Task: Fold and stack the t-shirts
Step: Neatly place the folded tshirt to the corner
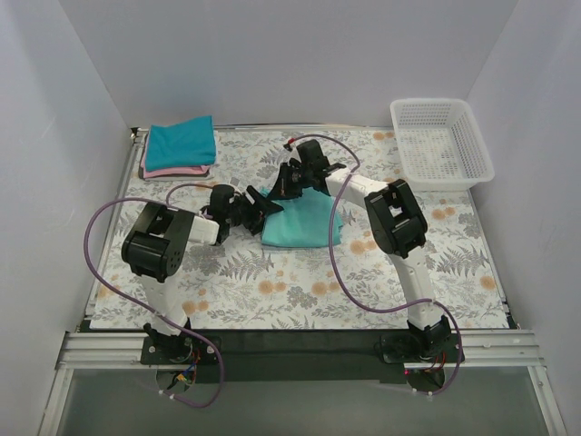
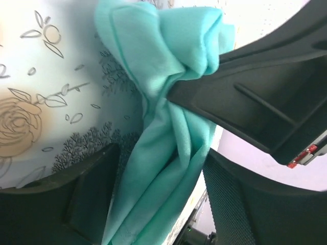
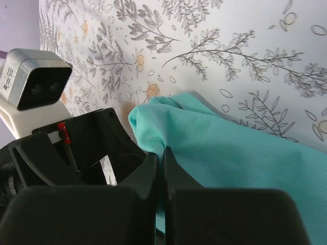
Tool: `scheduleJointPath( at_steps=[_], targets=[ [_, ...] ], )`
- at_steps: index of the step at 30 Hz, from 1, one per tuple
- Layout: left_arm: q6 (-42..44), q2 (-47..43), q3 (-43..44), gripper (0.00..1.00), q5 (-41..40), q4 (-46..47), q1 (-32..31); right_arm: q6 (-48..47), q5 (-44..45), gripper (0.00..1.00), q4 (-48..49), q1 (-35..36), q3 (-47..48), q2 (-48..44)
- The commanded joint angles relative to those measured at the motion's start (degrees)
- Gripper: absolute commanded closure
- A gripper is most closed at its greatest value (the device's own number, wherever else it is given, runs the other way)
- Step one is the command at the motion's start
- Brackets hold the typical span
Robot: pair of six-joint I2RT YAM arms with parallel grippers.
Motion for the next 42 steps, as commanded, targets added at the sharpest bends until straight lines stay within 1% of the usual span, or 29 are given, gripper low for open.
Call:
scheduleJointPath(
  at_steps=[1, 2, 3, 5, 6, 7, 9, 10, 11, 13, 14, 15, 16, 17, 18, 19, 21, 22, 24, 25, 27, 28, 29, 31, 32, 34, 35, 39, 42],
  targets=[
    [-0.28, 2.54, 0.40, 0.41, -5.78, -6.26, -0.50, 4.67, 1.98, 0.99, 3.88, -0.93, -0.98, -3.55],
    [-0.37, 2.63, 0.57, 0.43, -6.30, -6.09, -0.50, 5.11, 1.99, 0.99, 3.88, -1.11, -1.06, -3.47],
    [-0.20, 2.72, 1.01, 0.52, -6.65, -6.26, -0.50, 5.20, 1.90, 0.99, 3.88, -1.20, -1.06, -3.55],
    [1.46, 2.72, 2.50, 0.65, -7.44, -8.71, -0.24, 5.29, 1.81, 0.99, 5.46, -1.37, -1.33, -3.64],
    [2.26, 2.54, 3.03, 0.73, -7.36, -10.03, -0.06, 5.21, 1.90, 0.99, 5.72, -1.63, -1.33, -3.64],
    [2.87, 2.02, 4.08, 0.89, -7.62, -13.26, 0.20, 4.94, 2.25, 0.82, 5.72, -1.90, -1.42, -3.90],
    [5.16, 1.05, 4.70, 0.99, -8.15, -16.71, 1.78, 3.72, 3.04, 0.63, 5.72, -3.03, -1.77, -4.34],
    [6.12, -0.17, 4.97, 1.00, -7.80, -19.68, 2.57, 3.19, 3.65, 0.45, 5.64, -3.56, -1.85, -5.04],
    [9.87, -0.70, 6.36, 1.00, -7.71, -21.71, 3.70, 2.75, 3.83, 0.39, 5.63, -4.18, -1.86, -5.48],
    [14.98, -2.11, 8.47, 1.00, -9.55, -28.54, 4.33, 0.38, 3.66, 0.29, 5.55, -6.46, -1.77, -6.62],
    [18.05, -2.46, 11.44, 1.00, -10.69, -30.59, 4.42, -0.67, 3.40, 0.25, 5.46, -7.08, -1.94, -7.24],
    [24.61, -2.55, 12.86, 1.00, -12.96, -33.31, 4.42, -3.12, 3.31, 0.21, 5.28, -8.30, -2.20, -8.37],
    [27.72, -2.29, 14.71, 1.00, -14.38, -37.16, 4.42, -4.54, 3.48, 0.19, 4.76, -8.92, -2.21, -9.00],
    [30.45, -2.03, 16.38, 1.00, -16.22, -39.03, 4.33, -5.51, 3.48, 0.15, 4.49, -9.54, -2.47, -9.52],
    [33.61, -1.59, 19.87, 1.00, -18.24, -40.79, 4.33, -6.48, 3.31, 0.11, 2.84, -10.85, -2.73, -10.05],
    [38.69, -0.72, 21.39, 1.00, -21.30, -43.33, 4.33, -9.10, 3.13, 0.05, 2.13, -11.39, -3.60, -11.27],
    [42.94, 0.60, 25.07, 1.00, -23.87, -45.72, 4.33, -11.57, 3.57, 0.02, 0.45, -12.79, -4.84, -12.51],
    [46.53, 2.35, 28.40, 1.00, -26.06, -47.29, 4.33, -13.50, 3.22, 0.02, -0.16, -13.32, -5.45, -13.56],
    [49.01, 4.29, 32.37, 1.00, -29.14, -48.71, 4.33, -15.00, 3.13, 0.02, -1.56, -14.72, -7.65, -15.67],
    [52.16, 6.13, 36.48, 1.00, -29.68, -49.67, 4.42, -15.79, 2.87, 0.02, -1.75, -15.08, -8.44, -16.29],
    [54.37, 7.98, 40.46, 1.00, -30.91, -50.64, 4.42, -18.08, 2.87, 0.02, -3.06, -16.04, -10.02, -17.96],
    [55.17, 9.73, 44.83, 1.00, -31.26, -51.17, 4.42, -18.78, 2.95, 0.02, -3.59, -16.40, -10.38, -18.49],
    [56.57, 10.62, 46.79, 1.00, -31.44, -51.44, 4.59, -19.92, 2.78, 0.02, -4.38, -16.75, -11.25, -18.84],
    [57.72, 13.52, 51.18, 1.00, -31.97, -52.31, 4.60, -20.37, 2.60, 0.02, -5.09, -17.63, -11.96, -19.63],
    [58.42, 14.57, 55.55, 1.00, -32.06, -52.67, 4.86, -20.46, 2.25, 0.02, -5.44, -17.89, -12.31, -19.90],
    [58.25, 17.38, 59.36, 1.00, -32.23, -53.20, 5.47, -20.99, 2.16, 0.02, -5.79, -18.42, -13.37, -20.51],
    [58.08, 18.35, 63.03, 1.00, -32.06, -53.37, 6.34, -21.07, 2.25, 0.02, -5.79, -18.42, -13.63, -20.78],
    [57.98, 21.78, 69.90, 1.00, -31.53, -54.08, 8.02, -22.13, 2.08, 0.02, -6.14, -18.86, -14.42, -21.57],
    [59.13, 22.14, 73.59, 1.00, -31.26, -53.99, 8.64, -22.74, 2.08, 0.02, -6.49, -19.04, -14.51, -21.31]
  ],
)
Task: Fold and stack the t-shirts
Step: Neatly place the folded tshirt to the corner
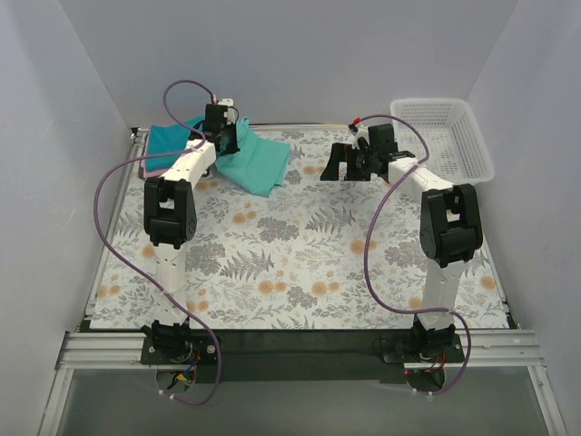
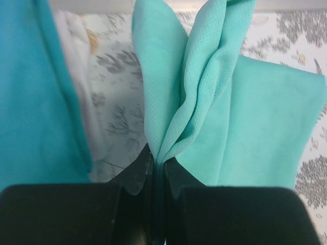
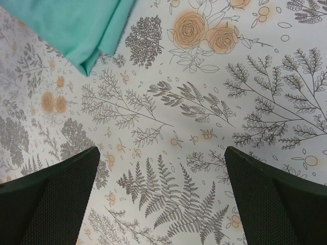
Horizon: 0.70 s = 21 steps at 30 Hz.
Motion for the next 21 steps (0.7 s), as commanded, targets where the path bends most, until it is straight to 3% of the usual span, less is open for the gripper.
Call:
scheduleJointPath(
  at_steps=[1, 10, 21],
  targets=[
    [3.39, -1.14, 5.76, 1.00, -1.74, -0.55, 1.05, -1.85, -1.01, 0.02, -0.42, -0.33, 0.07, -3.27],
    [4.72, -0.96, 14.64, 1.00, -2.71, -0.37, 2.28, -1.94, -2.15, 0.02, -0.59, -0.33, 1.12, -2.13],
    [3.40, -3.68, 16.05, 1.00, -1.92, -2.22, 4.22, -2.29, -2.24, 0.02, -0.77, -0.42, 0.77, -1.87]
  ],
)
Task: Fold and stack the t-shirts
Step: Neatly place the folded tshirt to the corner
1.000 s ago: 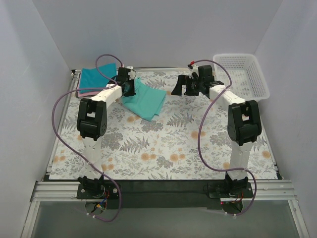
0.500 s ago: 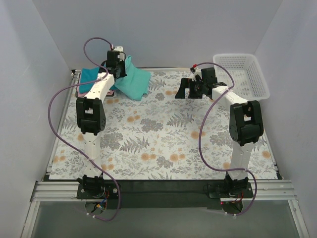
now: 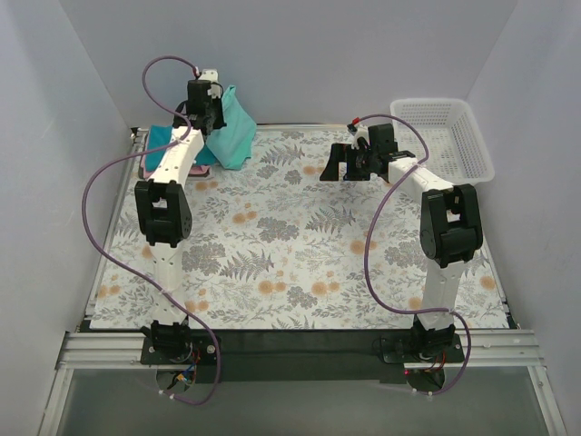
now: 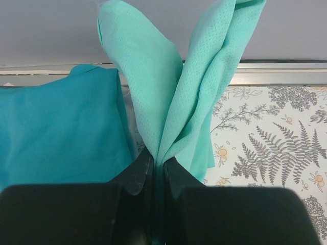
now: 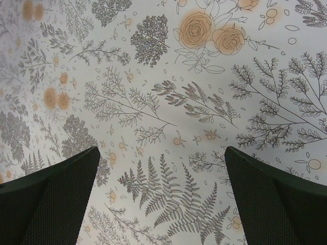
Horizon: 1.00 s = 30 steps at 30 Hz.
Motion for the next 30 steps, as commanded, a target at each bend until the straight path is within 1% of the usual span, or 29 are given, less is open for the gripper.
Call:
scheduleJointPath(
  at_steps=[1, 9, 12, 16, 17, 25, 30],
  targets=[
    [-0.73, -4.73, 2.28, 1.00, -0.06, -0.62, 1.09, -0.98, -1.30, 0.02, -0.75, -0.05, 0.86, -1.71],
    [-3.36, -6.75, 4.48, 1.00, 2.23, -1.94, 2.94, -1.06, -1.47, 0.02, -0.75, -0.05, 0.59, -1.71],
    [-4.95, -7.37, 5.45, 1.00, 4.25, -2.29, 3.73, -1.07, -1.56, 0.02, -0.75, -0.04, 0.51, -1.71],
    [-5.30, -8.34, 6.06, 1.00, 4.51, -2.03, 3.91, -1.33, -1.56, 0.02, -0.75, -0.04, 0.59, -1.63],
    [-5.39, -8.51, 6.07, 1.00, 6.43, -1.94, 3.99, -1.24, -1.56, 0.02, -0.75, -0.04, 0.68, -1.54],
    [-6.18, -9.92, 6.42, 1.00, 9.34, -2.12, 4.87, -1.42, -1.47, 0.02, -0.75, -0.04, 1.03, -1.19],
    [-6.71, -10.45, 7.20, 1.00, 11.19, -2.47, 6.45, -1.50, -1.56, 0.02, -0.75, 0.22, 1.21, -1.10]
  ],
)
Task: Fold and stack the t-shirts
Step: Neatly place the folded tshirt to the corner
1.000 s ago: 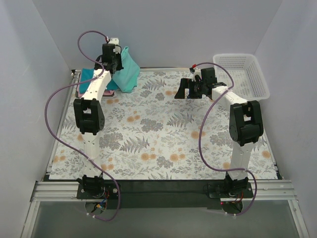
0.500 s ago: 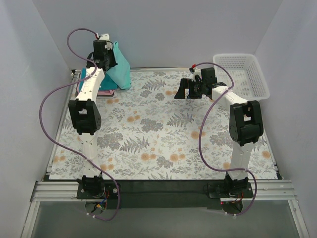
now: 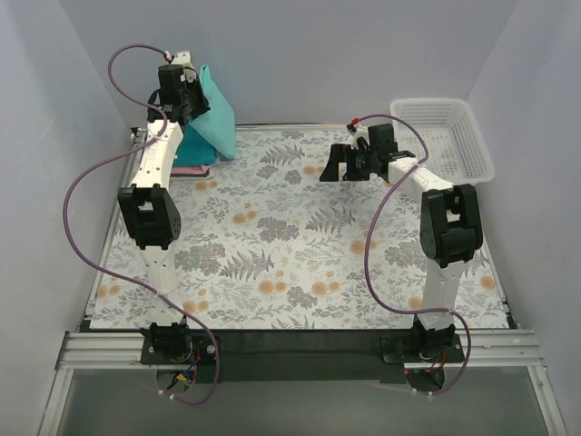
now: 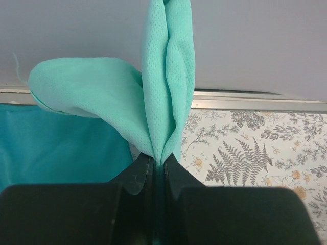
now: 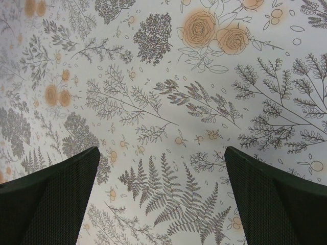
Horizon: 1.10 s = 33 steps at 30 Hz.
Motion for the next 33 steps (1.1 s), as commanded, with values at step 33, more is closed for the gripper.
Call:
scheduleJointPath(
  at_steps=[33],
  targets=[
    [11.49, 7.17, 4.74, 0.98, 9.50, -5.03, 16.67, -1.77, -1.50, 0.02, -1.25, 0.83, 1.65, 0.48]
  ],
)
